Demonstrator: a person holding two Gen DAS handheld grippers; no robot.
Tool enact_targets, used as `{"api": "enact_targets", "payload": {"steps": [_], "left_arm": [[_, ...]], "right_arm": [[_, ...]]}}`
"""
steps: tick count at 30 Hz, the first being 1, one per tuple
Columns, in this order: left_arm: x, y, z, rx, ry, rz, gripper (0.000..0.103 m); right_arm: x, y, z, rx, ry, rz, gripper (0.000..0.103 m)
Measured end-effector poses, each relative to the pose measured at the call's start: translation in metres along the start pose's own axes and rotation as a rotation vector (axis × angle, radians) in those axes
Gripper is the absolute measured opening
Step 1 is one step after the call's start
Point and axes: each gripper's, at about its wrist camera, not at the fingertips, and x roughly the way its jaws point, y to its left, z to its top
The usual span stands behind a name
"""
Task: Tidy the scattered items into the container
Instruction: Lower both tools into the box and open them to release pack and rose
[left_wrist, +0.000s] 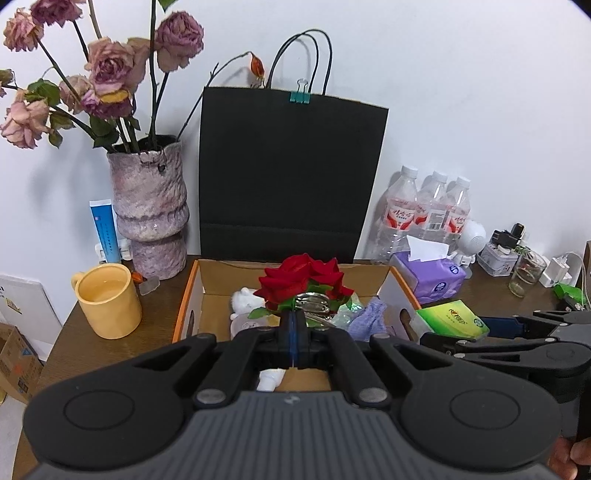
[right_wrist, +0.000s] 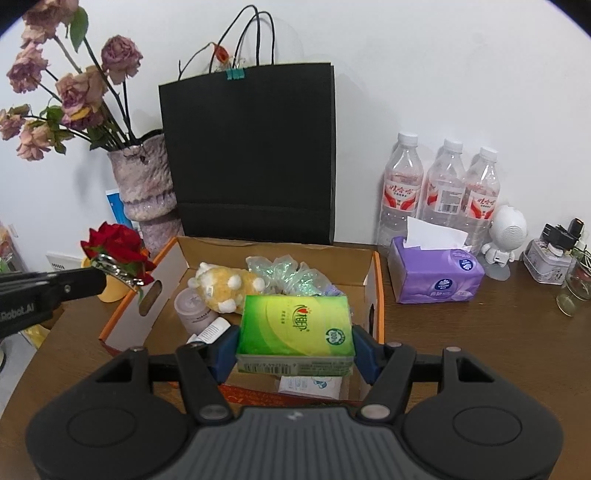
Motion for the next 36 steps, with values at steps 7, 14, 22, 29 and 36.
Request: {"api": "enact_targets", "payload": {"steps": [7,14,22,29,36], "left_arm": [[0.029,0.009,-0.002,-0.024,0.044,0.000,0.001],[0.057,0.016,-0.001,-0.039,0.074,0.010,0.001],[0.089,0.021,0.003,-0.048,0.109,0.035,0.001],[0.110,0.022,0.000,-0.050,0.128,0.039,0.001],[0.129,0.030,-0.010,-0.065,0.163,0.040,0.001]], "right_arm": [[0.024,-0.002,0.005,-0.016,0.028,-0.008,0.062],[0.049,-0.003,0.008,-0.020,0.056,-0.013,0.062],[0.075,-0.008,0.008,-0.007,0.080,-0.007,0.062],[0.098,-0.010,0.005,-0.009,0.108,-0.015,0.062],[0.120,-0.009,-0.002,-0.005,0.139,-0.008,0.063]]}}
